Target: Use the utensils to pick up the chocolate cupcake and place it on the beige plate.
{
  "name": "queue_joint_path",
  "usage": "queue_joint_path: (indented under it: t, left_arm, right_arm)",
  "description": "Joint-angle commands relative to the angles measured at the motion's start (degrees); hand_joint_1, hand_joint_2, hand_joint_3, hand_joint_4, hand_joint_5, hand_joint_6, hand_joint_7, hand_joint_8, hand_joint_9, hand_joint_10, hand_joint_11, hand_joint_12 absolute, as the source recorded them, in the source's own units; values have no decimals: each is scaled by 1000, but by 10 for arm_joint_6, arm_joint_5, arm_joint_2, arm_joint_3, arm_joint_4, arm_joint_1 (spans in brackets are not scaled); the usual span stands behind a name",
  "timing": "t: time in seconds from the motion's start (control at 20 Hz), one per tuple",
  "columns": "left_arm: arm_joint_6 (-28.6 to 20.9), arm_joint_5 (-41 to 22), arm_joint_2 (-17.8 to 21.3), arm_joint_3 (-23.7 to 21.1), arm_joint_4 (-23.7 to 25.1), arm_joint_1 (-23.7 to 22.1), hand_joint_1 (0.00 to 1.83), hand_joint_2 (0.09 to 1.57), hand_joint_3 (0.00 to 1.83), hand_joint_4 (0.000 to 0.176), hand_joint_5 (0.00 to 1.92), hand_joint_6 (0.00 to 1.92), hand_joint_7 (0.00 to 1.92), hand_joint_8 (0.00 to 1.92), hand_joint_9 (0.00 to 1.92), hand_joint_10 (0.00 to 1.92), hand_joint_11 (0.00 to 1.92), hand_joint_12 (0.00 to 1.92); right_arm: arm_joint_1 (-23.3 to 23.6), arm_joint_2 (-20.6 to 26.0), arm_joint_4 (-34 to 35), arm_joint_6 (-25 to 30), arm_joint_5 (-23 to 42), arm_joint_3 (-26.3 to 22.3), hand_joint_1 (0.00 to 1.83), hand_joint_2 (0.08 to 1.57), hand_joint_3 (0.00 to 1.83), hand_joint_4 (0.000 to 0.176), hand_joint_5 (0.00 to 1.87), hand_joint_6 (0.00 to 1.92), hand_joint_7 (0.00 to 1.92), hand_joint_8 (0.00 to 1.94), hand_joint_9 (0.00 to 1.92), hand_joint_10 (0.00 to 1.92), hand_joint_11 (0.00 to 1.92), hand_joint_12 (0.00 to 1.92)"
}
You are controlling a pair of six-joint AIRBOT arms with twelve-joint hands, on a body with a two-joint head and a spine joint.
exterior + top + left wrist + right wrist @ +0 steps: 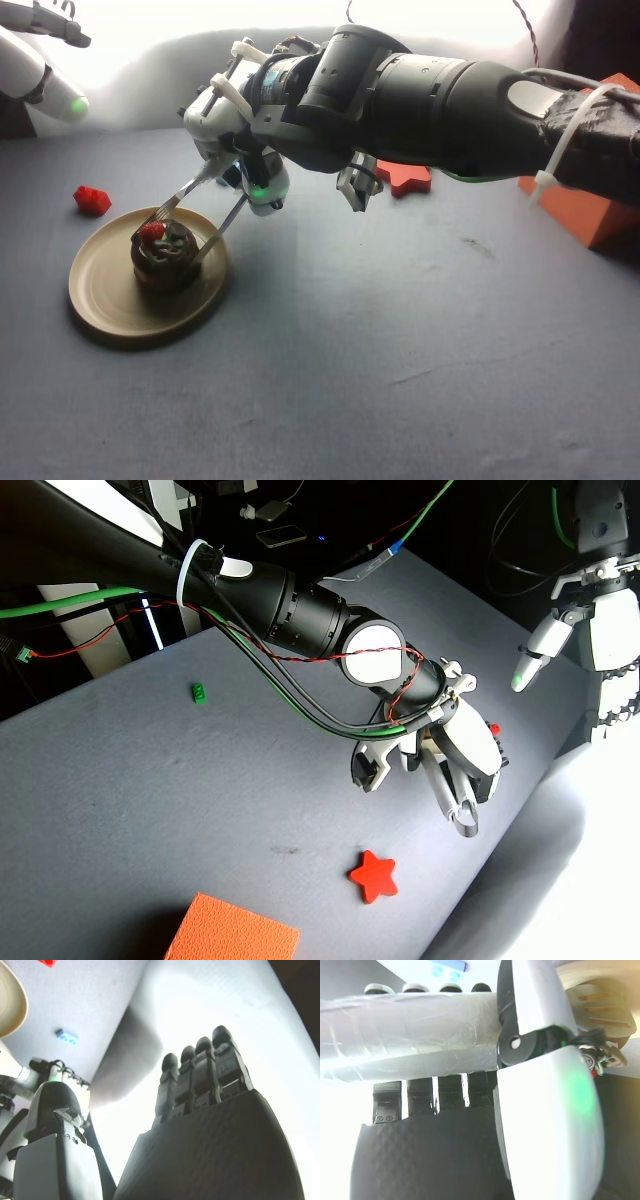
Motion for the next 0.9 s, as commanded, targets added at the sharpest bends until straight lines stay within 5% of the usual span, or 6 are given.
queue_joint_path:
  t: [0.0, 0.15, 0.2, 0.75, 0.8, 0.85]
  left_arm:
    - [0, -49, 3, 5, -7, -2, 523, 1039, 0, 0, 143, 0, 71, 0, 60, 2, 0, 147]
    - [0, -49, 4, 5, -7, -2, 517, 1037, 0, 0, 146, 2, 65, 1, 69, 4, 0, 156]
    - [0, -49, 4, 5, -7, -2, 513, 1034, 0, 0, 141, 0, 64, 0, 65, 1, 0, 128]
    - [0, -49, 4, 5, -7, -2, 517, 1046, 2, 0, 126, 2, 57, 2, 42, 3, 0, 76]
    - [0, -49, 5, 5, -7, -2, 533, 1033, 0, 0, 139, 7, 55, 2, 51, 7, 5, 66]
    - [0, -49, 5, 5, -7, -2, 533, 1033, 0, 0, 139, 7, 55, 2, 51, 7, 5, 66]
  right_arm:
    - [10, 1, -9, 0, 48, 0, 1322, 1221, 3, 0, 754, 1224, 747, 1304, 741, 1566, 622, 1644]
    - [10, 1, -9, 0, 47, 0, 1316, 1233, 0, 0, 755, 1239, 712, 1351, 710, 1587, 560, 1700]
    - [10, 1, -9, 0, 47, 0, 1155, 1243, 2, 15, 752, 1311, 726, 1413, 600, 1345, 583, 1701]
    - [10, 1, -9, 0, 43, -2, 1129, 1282, 0, 0, 654, 1390, 697, 1527, 479, 1310, 423, 1728]
    - [10, 1, -9, 0, 43, -2, 1085, 1262, 0, 0, 693, 1397, 546, 920, 458, 1236, 377, 1691]
    - [10, 1, -9, 0, 43, -2, 1085, 1262, 0, 0, 693, 1397, 546, 920, 458, 1236, 377, 1691]
